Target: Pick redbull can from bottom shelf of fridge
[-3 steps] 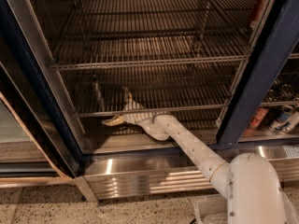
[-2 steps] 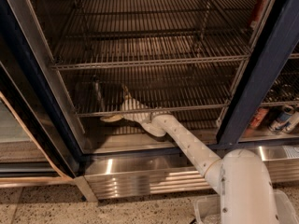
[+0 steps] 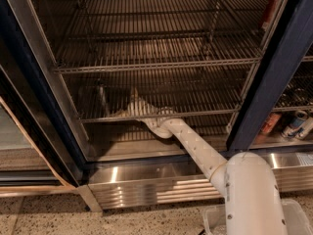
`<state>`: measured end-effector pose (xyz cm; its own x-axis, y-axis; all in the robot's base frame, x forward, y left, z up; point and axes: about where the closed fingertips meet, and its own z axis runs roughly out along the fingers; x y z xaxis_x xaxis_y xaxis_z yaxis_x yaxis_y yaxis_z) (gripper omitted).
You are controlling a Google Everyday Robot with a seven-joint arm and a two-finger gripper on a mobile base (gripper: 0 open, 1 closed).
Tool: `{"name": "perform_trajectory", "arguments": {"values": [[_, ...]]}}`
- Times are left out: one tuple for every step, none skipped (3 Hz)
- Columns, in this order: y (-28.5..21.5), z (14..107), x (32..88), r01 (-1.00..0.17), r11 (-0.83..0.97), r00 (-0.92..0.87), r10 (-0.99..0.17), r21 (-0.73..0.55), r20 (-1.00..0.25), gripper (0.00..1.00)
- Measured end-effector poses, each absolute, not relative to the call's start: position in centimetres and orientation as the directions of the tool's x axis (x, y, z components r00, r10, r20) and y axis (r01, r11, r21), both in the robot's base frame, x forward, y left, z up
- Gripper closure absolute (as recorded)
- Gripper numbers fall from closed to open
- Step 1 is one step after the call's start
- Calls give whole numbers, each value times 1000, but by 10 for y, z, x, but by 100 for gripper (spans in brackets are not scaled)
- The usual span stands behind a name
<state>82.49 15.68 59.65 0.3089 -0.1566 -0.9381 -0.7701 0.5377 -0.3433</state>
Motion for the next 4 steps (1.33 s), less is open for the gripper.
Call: {"name": "perform_trajectory", "arguments": {"values": [[156, 590, 831, -773, 560, 270, -135, -298, -953, 0], [155, 585, 833, -777, 570, 226, -145, -268, -963, 0], [153, 580, 829, -790, 564, 175, -168, -240, -970, 0], [149, 577, 823, -794, 566, 138, -186, -221, -973, 0]]}}
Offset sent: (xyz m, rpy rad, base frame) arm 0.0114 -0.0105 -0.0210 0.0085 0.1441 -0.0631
